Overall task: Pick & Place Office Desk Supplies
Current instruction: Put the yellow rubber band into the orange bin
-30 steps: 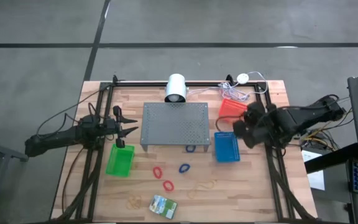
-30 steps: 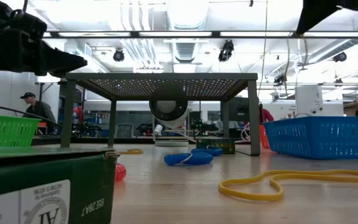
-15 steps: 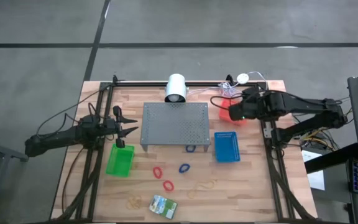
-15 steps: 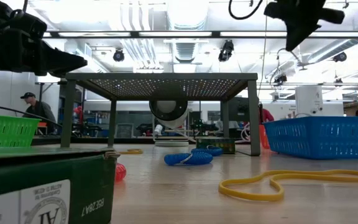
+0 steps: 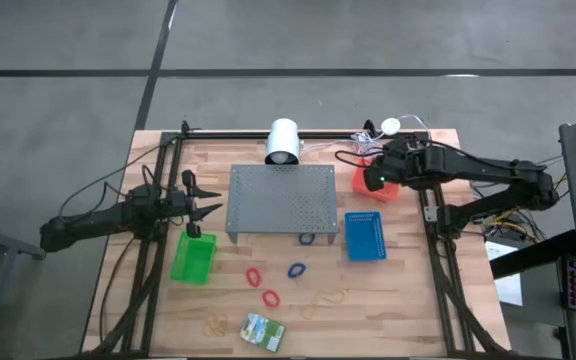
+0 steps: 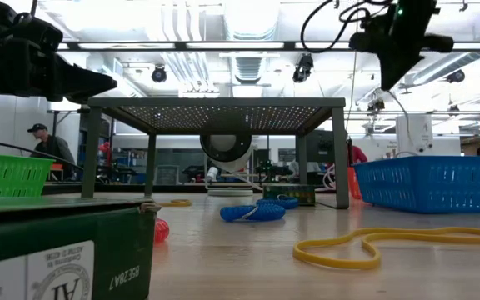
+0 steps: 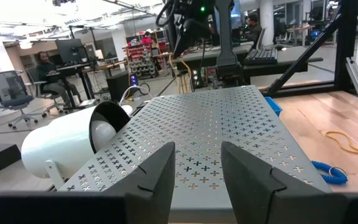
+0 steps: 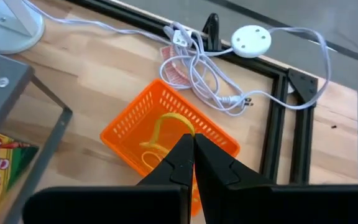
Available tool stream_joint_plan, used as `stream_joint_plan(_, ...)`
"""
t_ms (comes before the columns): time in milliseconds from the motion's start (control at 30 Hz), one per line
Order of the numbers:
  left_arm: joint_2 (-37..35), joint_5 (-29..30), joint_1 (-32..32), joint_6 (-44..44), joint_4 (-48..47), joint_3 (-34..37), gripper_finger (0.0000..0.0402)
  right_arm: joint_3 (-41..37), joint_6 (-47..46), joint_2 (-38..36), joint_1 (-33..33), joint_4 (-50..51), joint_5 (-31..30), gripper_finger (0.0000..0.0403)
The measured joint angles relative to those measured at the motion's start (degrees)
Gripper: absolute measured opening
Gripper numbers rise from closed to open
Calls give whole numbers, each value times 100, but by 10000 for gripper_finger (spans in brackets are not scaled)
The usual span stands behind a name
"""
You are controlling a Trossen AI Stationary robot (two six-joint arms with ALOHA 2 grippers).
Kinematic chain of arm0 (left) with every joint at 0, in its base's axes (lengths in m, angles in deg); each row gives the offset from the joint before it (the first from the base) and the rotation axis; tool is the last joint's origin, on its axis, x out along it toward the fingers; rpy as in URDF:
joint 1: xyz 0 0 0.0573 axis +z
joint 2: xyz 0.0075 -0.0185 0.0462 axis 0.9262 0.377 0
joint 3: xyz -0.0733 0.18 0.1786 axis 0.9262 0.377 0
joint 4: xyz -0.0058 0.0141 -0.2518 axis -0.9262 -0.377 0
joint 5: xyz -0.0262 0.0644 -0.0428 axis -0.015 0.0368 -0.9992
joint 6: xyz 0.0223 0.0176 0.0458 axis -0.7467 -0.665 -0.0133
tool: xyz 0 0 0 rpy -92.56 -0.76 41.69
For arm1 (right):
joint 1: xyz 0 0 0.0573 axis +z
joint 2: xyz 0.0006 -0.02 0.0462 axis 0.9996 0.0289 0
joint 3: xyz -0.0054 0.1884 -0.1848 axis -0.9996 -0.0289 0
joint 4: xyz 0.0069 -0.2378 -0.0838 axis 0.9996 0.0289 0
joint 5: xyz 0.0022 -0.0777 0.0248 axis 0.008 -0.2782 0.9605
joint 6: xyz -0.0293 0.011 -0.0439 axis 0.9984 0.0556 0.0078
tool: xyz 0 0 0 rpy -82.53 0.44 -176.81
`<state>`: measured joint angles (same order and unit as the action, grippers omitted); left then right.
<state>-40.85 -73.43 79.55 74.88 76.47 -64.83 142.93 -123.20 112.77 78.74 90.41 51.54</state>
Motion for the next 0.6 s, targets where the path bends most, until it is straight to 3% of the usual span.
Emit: stream_joint_plan(600,0,0,-1,0,1,2,134,-1624,690,0,-948,-1943,1184,8)
